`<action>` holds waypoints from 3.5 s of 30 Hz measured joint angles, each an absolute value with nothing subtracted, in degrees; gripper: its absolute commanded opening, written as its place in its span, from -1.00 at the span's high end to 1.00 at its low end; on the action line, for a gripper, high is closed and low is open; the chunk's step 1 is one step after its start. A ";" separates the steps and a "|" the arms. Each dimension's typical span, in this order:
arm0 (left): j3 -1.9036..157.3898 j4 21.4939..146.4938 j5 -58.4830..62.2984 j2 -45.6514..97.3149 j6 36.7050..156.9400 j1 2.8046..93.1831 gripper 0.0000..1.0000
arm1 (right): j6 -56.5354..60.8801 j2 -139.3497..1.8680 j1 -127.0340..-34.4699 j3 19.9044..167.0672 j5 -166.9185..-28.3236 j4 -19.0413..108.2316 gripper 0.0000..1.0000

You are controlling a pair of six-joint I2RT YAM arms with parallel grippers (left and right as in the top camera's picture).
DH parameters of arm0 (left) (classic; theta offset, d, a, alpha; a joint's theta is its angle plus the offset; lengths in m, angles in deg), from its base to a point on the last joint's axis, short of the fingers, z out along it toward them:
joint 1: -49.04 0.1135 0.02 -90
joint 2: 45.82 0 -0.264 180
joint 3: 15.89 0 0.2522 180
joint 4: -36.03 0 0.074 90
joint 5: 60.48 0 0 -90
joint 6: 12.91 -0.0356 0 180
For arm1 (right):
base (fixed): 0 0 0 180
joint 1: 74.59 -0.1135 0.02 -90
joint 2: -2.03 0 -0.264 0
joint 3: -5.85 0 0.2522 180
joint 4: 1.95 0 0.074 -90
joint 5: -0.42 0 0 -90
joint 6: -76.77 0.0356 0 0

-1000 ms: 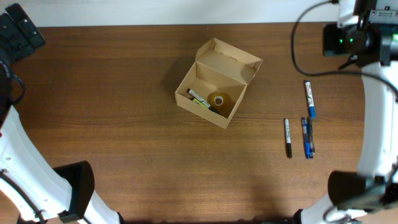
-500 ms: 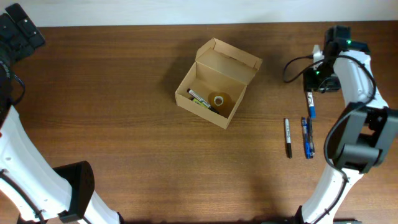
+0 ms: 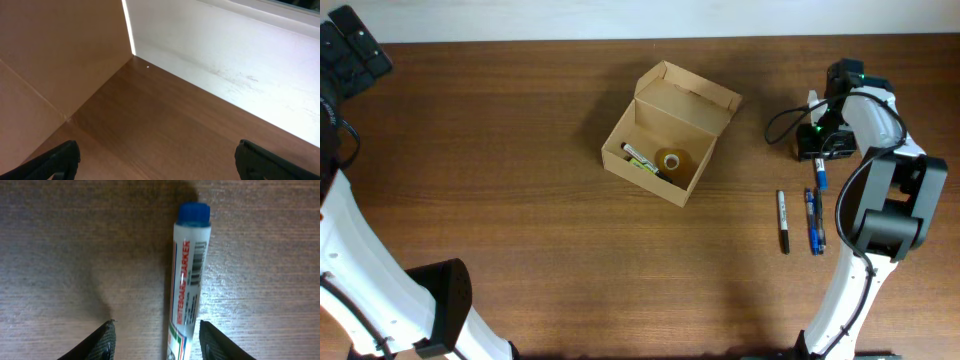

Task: Pack container
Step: 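Return the right gripper and grasp the blue-capped whiteboard marker, then carry the blue-capped marker into the box and release it, then return the right gripper and grasp the black Sharpie marker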

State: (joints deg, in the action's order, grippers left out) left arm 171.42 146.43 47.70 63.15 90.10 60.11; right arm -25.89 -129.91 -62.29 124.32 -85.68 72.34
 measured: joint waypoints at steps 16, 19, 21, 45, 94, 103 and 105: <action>171.42 146.43 47.70 63.15 90.12 60.11 -1.00 | -25.11 -130.74 -62.29 124.49 -85.11 71.56 0.92; 171.42 146.43 47.70 63.15 90.10 60.11 -1.00 | -25.11 -130.80 -62.29 124.75 -85.11 72.08 0.92; 171.42 146.43 47.70 63.15 90.12 60.11 -0.99 | -25.04 -131.13 -62.29 125.45 -85.15 73.39 0.92; 171.42 146.43 47.70 63.15 90.12 60.11 -0.99 | -22.35 -123.77 -86.60 178.17 -103.29 97.17 0.93; 171.42 146.43 47.68 63.15 90.12 60.11 -1.00 | -38.00 -128.55 -102.34 138.46 -91.67 81.72 0.27; 171.42 146.43 47.68 63.15 90.12 60.11 -1.00 | -34.68 -102.50 -94.95 139.42 -87.73 80.10 0.25; 171.42 146.43 47.70 63.15 90.10 60.11 -0.99 | -34.04 -94.00 -89.42 136.49 -87.12 76.76 0.24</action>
